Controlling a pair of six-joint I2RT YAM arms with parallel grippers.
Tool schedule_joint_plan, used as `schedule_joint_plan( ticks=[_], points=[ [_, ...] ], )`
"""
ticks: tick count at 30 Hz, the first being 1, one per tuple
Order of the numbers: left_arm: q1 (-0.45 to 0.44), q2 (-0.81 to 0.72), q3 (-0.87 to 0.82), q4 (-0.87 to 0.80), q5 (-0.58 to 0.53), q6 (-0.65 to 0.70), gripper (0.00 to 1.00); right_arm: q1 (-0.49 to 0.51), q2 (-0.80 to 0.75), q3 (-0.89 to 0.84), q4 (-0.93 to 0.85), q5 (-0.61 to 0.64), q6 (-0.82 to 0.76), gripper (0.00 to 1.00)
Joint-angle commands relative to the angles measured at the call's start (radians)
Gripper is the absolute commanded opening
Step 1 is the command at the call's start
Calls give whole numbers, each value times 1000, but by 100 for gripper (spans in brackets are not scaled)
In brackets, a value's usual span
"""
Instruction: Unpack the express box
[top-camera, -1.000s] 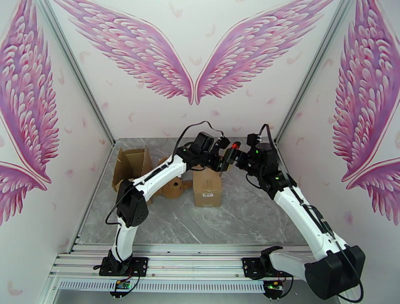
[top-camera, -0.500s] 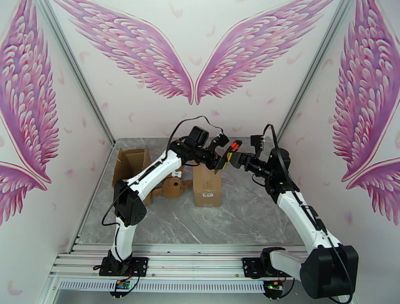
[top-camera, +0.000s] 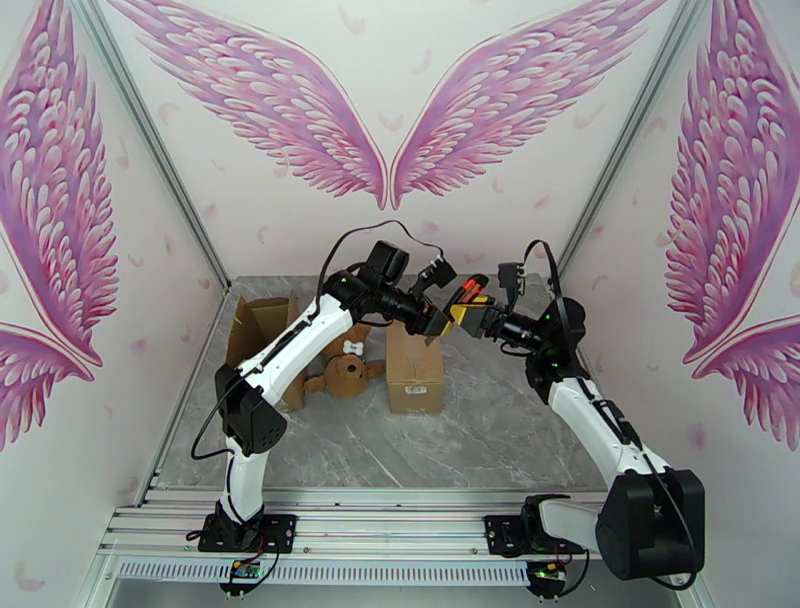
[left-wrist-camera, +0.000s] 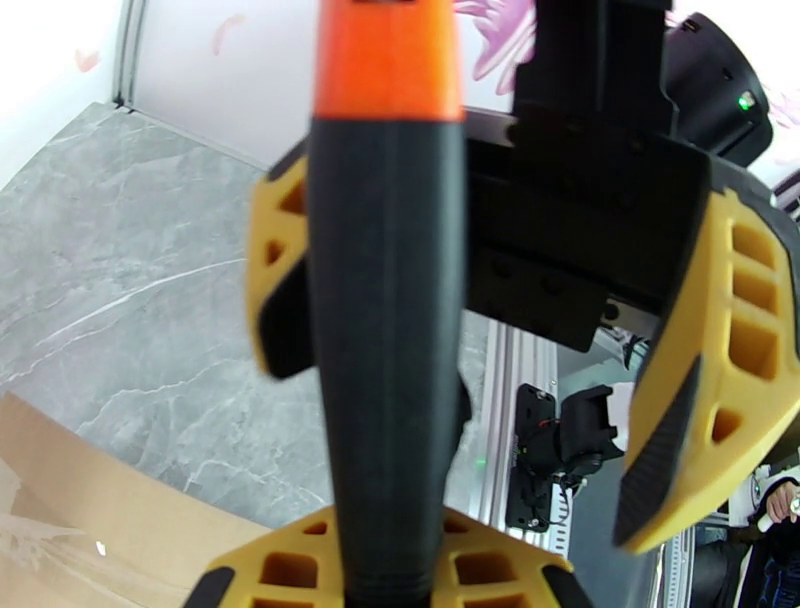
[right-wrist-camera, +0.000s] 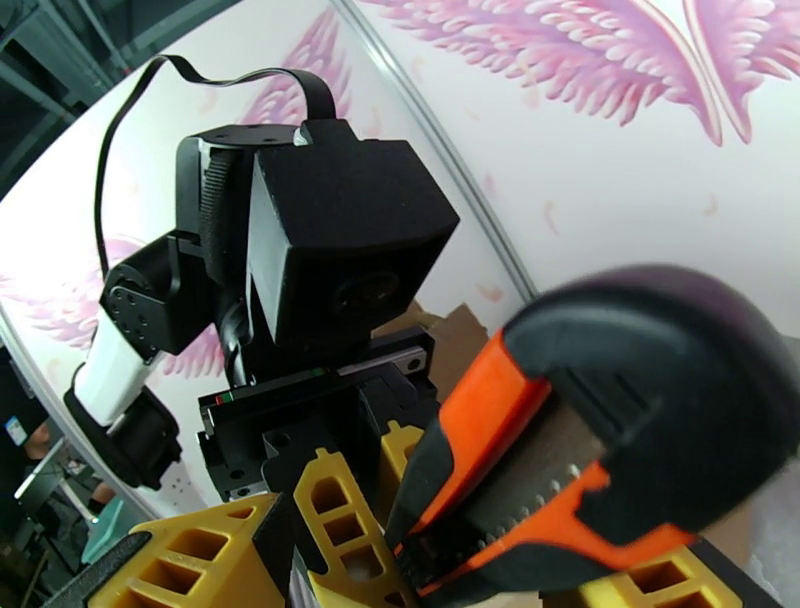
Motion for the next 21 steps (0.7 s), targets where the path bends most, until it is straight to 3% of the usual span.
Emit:
schedule_joint_plan(
  ticks=[1, 12, 21],
  points=[
    [-14, -31, 47, -27, 59, 17, 12, 6, 16, -13, 122, -33, 67, 61],
    [-26, -16, 62, -32, 112, 1, 12, 17, 48, 2, 212, -65, 138, 54],
    [-33, 4, 79, -51, 119, 1, 11, 26, 64, -38, 287, -48, 193, 41]
  ],
)
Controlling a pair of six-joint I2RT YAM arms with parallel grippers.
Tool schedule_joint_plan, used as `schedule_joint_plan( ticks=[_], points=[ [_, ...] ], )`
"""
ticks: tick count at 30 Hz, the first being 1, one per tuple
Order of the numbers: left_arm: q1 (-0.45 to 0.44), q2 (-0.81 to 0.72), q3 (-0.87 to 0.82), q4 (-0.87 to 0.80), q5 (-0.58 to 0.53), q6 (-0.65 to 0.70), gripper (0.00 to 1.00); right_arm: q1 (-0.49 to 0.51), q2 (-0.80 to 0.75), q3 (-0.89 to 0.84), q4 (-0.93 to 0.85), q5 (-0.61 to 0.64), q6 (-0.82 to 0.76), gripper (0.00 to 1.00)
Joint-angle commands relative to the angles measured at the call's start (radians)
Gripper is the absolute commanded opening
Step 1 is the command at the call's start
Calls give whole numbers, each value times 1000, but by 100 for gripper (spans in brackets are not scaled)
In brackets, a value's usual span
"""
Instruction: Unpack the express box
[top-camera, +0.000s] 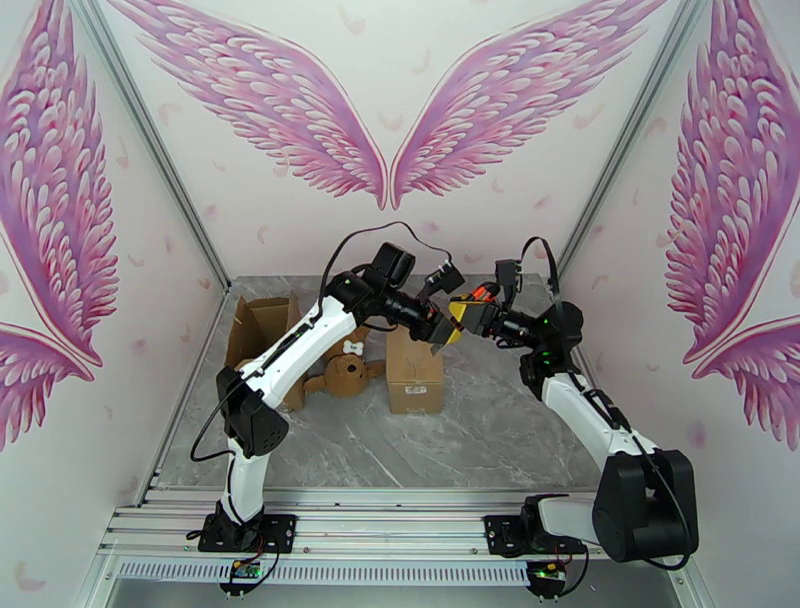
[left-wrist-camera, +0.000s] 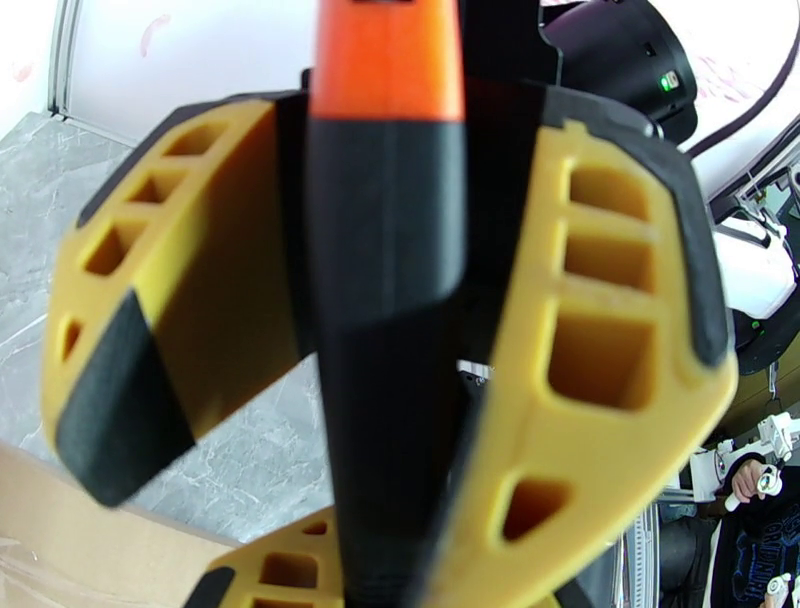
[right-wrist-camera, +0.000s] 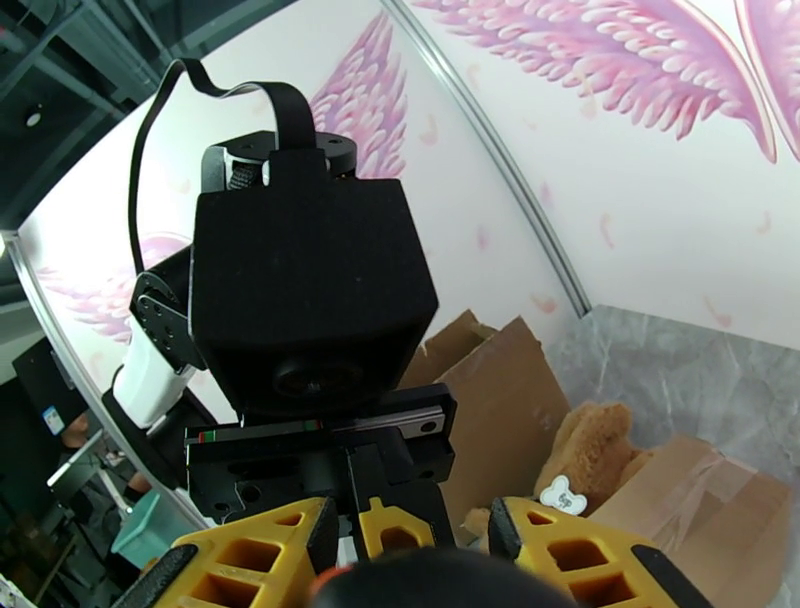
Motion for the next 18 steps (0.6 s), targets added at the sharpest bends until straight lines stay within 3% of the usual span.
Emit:
schedule_joint_plan(
  ticks=[1, 5, 8, 11, 15, 18],
  points=[
    [-6, 5, 51, -18, 34, 9, 11, 9, 8, -27, 50, -2, 31, 38],
    [-2, 9, 56, -29, 30, 13, 12, 9, 10, -32, 55, 3, 32, 31],
    [-2, 18, 72, -62, 21, 9, 16, 9, 7, -38, 58, 16, 30, 16],
    [-3, 16, 73, -62, 3, -2, 24, 11, -10, -52, 61, 43, 14, 13],
    [-2, 5, 58, -69, -47, -12, 56, 10, -47, -73, 48, 75, -17, 10],
    [-1, -49, -18, -7, -131, -37, 72, 11, -89, -87, -31, 105, -80, 10]
  ],
)
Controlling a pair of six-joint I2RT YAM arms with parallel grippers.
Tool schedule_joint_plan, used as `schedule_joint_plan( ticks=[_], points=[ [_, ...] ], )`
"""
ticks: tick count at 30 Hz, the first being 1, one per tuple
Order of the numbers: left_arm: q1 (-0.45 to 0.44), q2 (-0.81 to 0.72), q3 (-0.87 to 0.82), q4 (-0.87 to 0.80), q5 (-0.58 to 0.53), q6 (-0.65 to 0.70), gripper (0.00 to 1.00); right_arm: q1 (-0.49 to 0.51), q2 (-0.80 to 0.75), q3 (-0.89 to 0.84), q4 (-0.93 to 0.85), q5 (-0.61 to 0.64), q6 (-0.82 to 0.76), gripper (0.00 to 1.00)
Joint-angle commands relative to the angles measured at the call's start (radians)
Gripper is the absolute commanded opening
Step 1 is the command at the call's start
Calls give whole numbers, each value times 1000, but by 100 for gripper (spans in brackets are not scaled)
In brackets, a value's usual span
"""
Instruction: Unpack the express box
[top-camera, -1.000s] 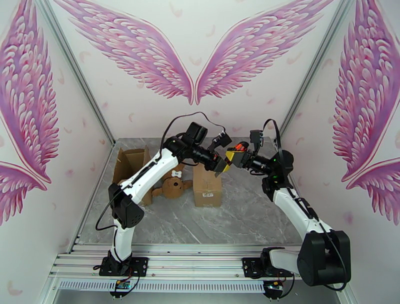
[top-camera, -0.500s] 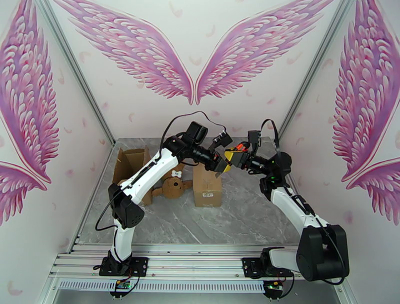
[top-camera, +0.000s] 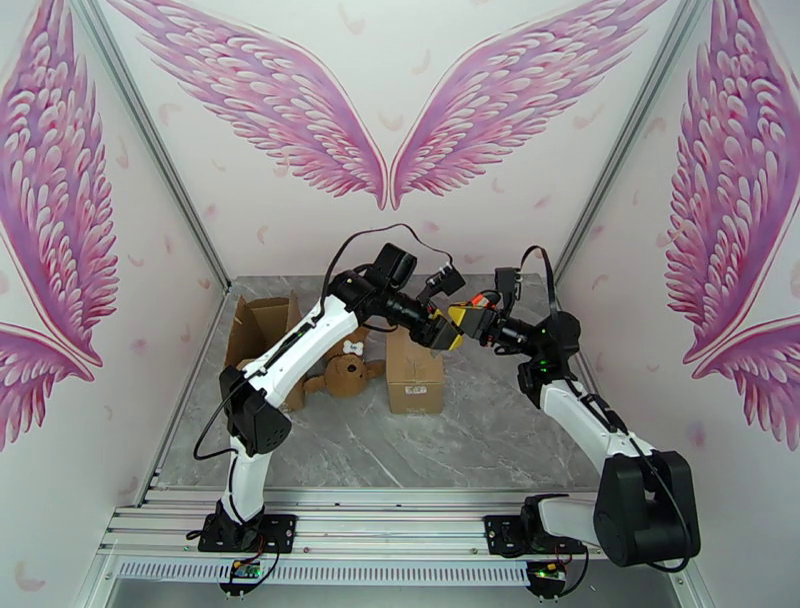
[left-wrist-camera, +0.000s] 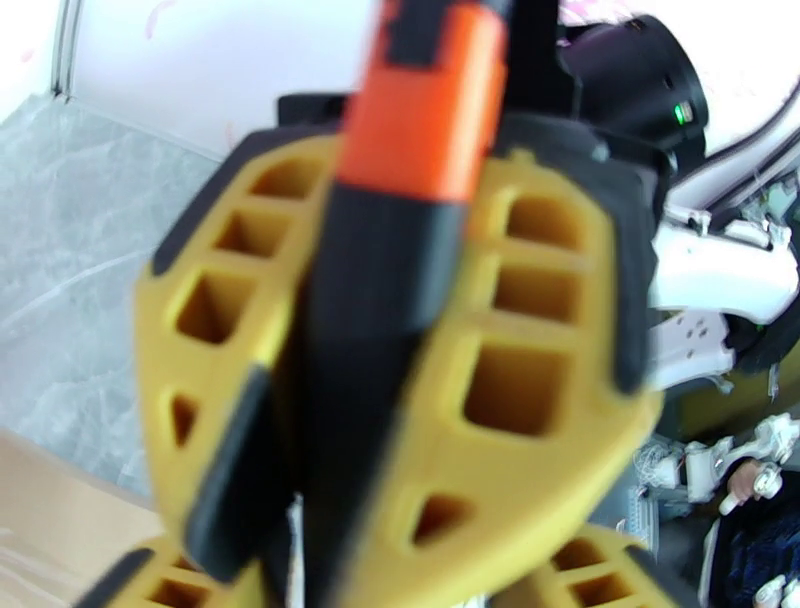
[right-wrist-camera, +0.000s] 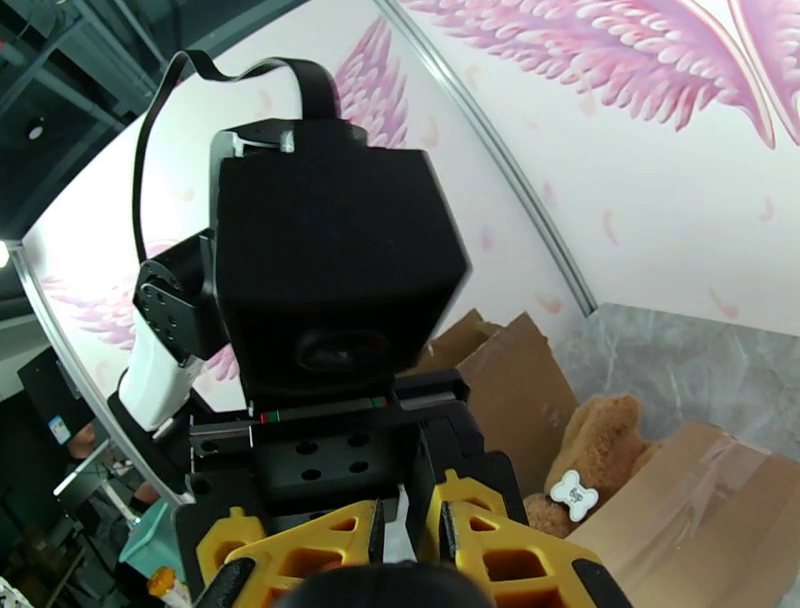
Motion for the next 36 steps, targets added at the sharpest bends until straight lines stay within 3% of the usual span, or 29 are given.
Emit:
schedule_joint_plan(
  ticks=[1, 6, 11, 14, 17, 22, 36],
  points=[
    [-2, -90, -67, 53, -119, -35, 76, 1, -74, -12, -87, 66, -105, 10],
    [10, -256, -290, 192, -339, -101, 85, 1, -187, -18, -364, 203, -303, 6],
    [39, -412, -521, 245, -592, -219, 87, 1, -278, -22, -614, 472, -447, 4],
    [68, -480, -668, 280, -678, -309, 87, 7, -300, -18, -720, 630, -498, 4],
    [106, -510, -785, 298, -688, -391, 87, 19, -296, -9, -807, 786, -515, 3],
    [95, -512, -893, 386, -617, -447, 87, 49, -289, -21, -851, 910, -506, 2],
    [-64, -369, -832, 455, -588, -462, 85, 179, -349, 61, -1036, 1058, -527, 2]
  ],
)
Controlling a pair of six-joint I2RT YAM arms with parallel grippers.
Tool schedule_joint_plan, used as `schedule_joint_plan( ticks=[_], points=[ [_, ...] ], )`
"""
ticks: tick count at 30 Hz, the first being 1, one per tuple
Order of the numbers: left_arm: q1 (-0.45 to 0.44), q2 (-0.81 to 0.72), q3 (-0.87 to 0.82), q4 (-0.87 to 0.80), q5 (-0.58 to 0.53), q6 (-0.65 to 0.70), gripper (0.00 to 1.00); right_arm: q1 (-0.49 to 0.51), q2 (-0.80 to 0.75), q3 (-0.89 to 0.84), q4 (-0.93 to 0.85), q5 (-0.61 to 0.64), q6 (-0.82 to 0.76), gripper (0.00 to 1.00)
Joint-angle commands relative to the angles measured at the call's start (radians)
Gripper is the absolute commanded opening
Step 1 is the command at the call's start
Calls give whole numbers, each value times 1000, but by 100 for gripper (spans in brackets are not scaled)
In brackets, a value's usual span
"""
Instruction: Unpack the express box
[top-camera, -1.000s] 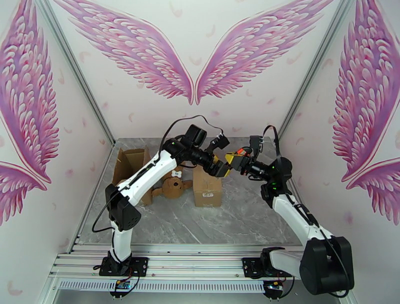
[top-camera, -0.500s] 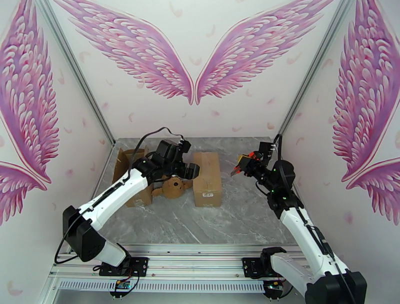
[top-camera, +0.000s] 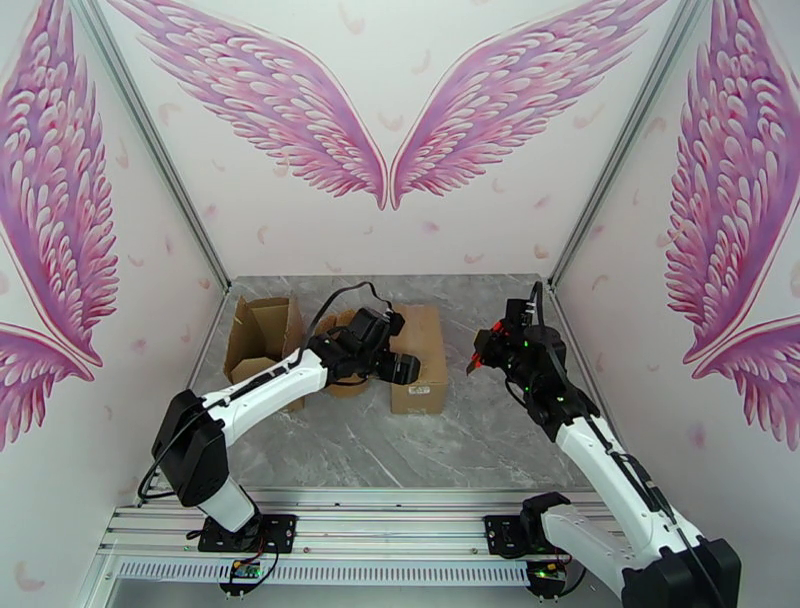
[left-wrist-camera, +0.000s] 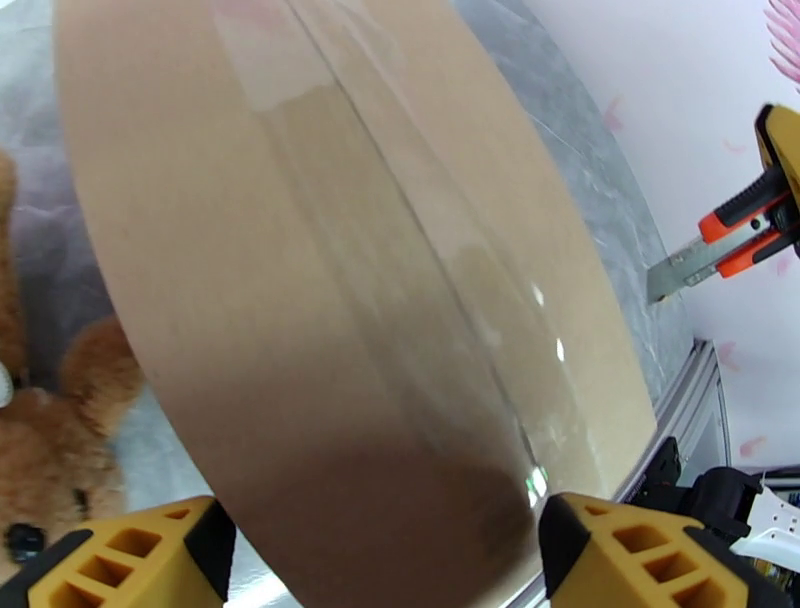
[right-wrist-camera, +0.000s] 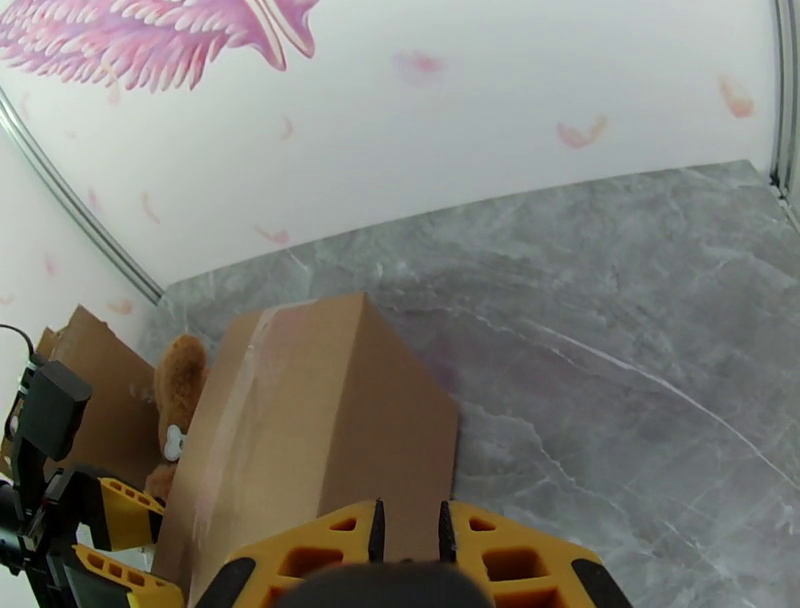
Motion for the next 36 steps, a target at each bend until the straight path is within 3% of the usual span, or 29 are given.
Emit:
schedule_joint_plan(
  ticks=[1, 7, 14, 22, 27, 36],
  points=[
    [-22, 27, 52, 39, 18, -4, 85, 27, -43, 60, -25, 75, -34, 2],
    [-37, 23, 66, 49, 72, 10, 85, 37, -23, 107, -22, 83, -45, 2],
    [-35, -2, 108, -45, 24, 63, 85, 71, 76, 192, -1, 107, -41, 2],
    [62, -53, 177, -83, -57, 121, 82, 197, 215, 326, 56, 211, -133, 1],
    [188, 29, 272, -105, 5, 147, 69, 264, 303, 378, 111, 266, -165, 1],
    [277, 291, 526, -197, 82, 220, 69, 361, 453, 446, 234, 380, -233, 0]
  ],
)
